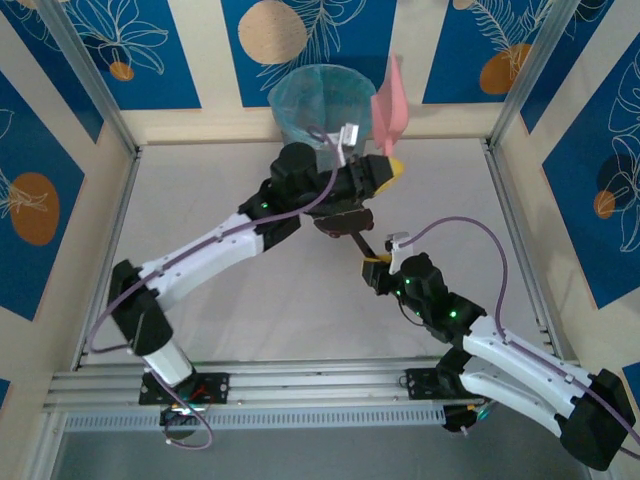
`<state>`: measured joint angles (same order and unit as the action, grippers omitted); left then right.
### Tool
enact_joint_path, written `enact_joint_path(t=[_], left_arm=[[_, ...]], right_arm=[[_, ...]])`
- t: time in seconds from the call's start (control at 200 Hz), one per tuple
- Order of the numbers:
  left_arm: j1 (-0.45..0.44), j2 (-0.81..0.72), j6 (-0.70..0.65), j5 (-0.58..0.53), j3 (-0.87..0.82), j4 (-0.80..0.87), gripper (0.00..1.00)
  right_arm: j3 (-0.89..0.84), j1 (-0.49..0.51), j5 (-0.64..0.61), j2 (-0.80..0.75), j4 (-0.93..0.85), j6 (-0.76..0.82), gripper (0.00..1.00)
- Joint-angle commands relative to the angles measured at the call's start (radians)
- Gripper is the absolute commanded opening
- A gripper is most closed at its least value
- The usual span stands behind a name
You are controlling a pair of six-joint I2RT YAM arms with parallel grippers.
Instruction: Sweep away the paper scraps from the table
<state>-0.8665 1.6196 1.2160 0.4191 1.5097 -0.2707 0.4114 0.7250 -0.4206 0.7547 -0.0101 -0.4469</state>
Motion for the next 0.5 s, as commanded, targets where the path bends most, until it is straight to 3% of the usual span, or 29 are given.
enact_joint_path(t=[0.0,0.22,0.495], left_arm=[[-0.016,-0.127,-0.191,0.001,-0.147,0.031,0.00],[-0.082,-0.428,-0.459,-0.179,-0.436,0.292,0.00],[-0.094,-0.648,-0.513,-0.332,-0.726,0.572,0.00]], right_arm=[[-0.003,-0.010,-0.027,-0.030,0.039,-0.022,0.00],[-0.016,-0.021,-0.041,-0.036,0.031,-0.051,0.00],[-0.025,-0.042,-0.030,-0.025,0.032,-0.087,0.00]])
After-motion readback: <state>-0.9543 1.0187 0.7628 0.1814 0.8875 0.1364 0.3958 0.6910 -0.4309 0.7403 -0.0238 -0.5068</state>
